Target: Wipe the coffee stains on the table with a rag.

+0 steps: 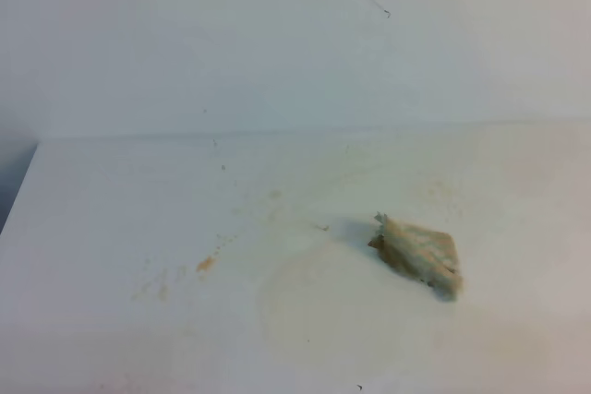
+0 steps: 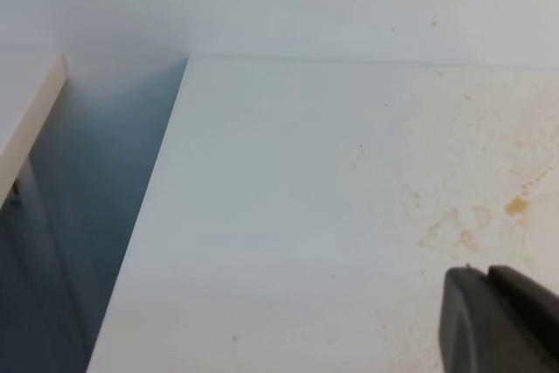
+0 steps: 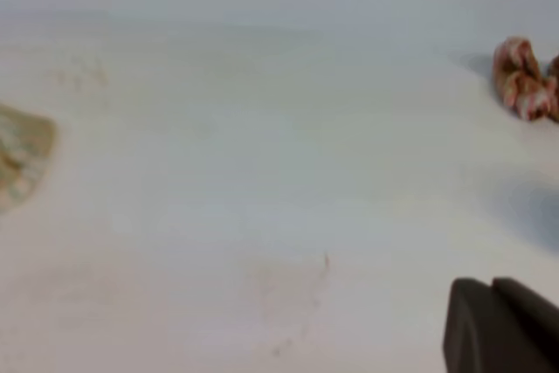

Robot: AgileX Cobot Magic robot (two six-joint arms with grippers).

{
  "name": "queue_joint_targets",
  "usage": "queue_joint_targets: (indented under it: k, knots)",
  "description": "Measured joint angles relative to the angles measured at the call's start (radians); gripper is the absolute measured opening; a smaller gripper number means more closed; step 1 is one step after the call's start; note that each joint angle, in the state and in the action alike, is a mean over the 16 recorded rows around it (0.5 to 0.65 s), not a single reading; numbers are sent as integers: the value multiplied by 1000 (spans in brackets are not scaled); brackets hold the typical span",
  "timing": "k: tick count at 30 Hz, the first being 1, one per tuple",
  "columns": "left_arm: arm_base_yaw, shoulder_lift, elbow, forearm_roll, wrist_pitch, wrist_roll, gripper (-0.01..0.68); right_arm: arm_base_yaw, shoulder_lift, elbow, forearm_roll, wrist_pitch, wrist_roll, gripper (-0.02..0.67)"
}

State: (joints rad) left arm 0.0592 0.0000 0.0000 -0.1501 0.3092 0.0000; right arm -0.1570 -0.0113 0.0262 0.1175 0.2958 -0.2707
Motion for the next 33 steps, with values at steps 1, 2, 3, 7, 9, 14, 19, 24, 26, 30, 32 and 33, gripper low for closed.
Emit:
queue_joint_targets:
  k: [1,2,3,7,9,14,19,24,26,30,32,33]
  knots:
    - [0,0,0,0,0,0,-3,-1,0,0,-9,13,-2,3]
    - [0,0,0,0,0,0,-4,-2,0,0,-18,25,-4,3]
    - [0,0,0,0,0,0,-4,-2,0,0,-28,35,-5,3]
    - [0,0,0,0,0,0,-4,-6,0,0,-64,65,-12,3]
    - [0,0,0,0,0,0,-4,-7,0,0,-80,72,-16,3]
    - [0,0,0,0,0,0,-4,-7,0,-1,-93,74,-21,3]
    - [0,0,0,0,0,0,-4,-7,0,-1,-95,75,-22,3]
    - [0,0,0,0,0,0,-4,-7,0,-2,-95,75,-22,3]
    - [0,0,0,0,0,0,-4,-7,0,-2,-96,75,-22,3]
    - [0,0,0,0,0,0,-4,-7,0,-2,-96,75,-22,2]
    - [0,0,0,0,0,0,-4,-7,0,-2,-96,75,-22,2]
    - [0,0,0,0,0,0,-4,-7,0,-2,-96,75,-22,2]
